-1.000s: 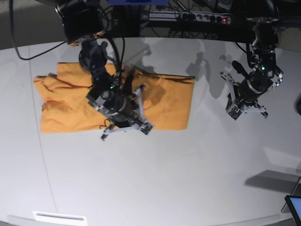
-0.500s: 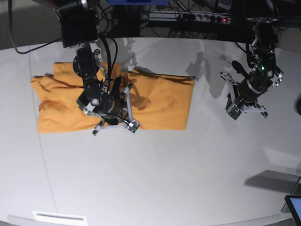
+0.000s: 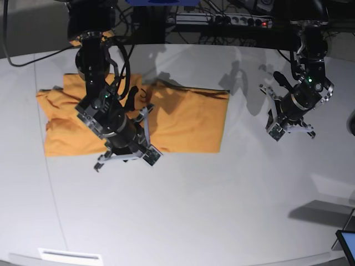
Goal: Fold the T-shirt properly
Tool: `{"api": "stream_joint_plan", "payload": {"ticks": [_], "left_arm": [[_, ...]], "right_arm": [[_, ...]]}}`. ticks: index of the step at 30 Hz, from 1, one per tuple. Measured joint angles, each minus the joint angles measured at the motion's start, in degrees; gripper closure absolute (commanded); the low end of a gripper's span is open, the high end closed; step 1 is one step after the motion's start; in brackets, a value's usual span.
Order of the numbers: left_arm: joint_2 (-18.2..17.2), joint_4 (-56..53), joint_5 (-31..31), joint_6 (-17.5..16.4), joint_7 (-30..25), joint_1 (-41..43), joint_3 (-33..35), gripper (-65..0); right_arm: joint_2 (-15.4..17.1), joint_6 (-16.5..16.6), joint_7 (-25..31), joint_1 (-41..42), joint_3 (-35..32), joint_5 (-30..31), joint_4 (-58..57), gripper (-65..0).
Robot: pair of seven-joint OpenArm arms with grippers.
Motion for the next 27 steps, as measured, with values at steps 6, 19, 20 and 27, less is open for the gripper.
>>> {"api": "stream_joint_plan", "payload": {"ticks": [6, 19, 20, 27], "left_arm": [[0.00, 0.00, 0.00, -0.02, 0.00, -0.02, 0.00, 0.0], [0.07, 0.00, 0.00, -0.02, 0.00, -0.31, 0.00, 0.0], [0.13, 0.00, 0.00, 0.00, -0.02, -0.33, 0.00, 0.0], [0.15, 0.00, 0.00, 0.00, 0.00, 0.00, 0.00, 0.0]], "right_arm": [[0.13, 0.04, -0.57, -6.12, 0.00, 0.02, 1.49, -4.8], [0.26, -0.46, -3.87, -9.18, -6.88, -0.20, 1.53, -4.8], [0.20, -0.48, -4.46, -9.16, -8.61, 0.07, 1.81, -4.8], [0.15, -7.72, -4.22, -8.31, -15.15, -0.13, 4.15, -4.8]]}}
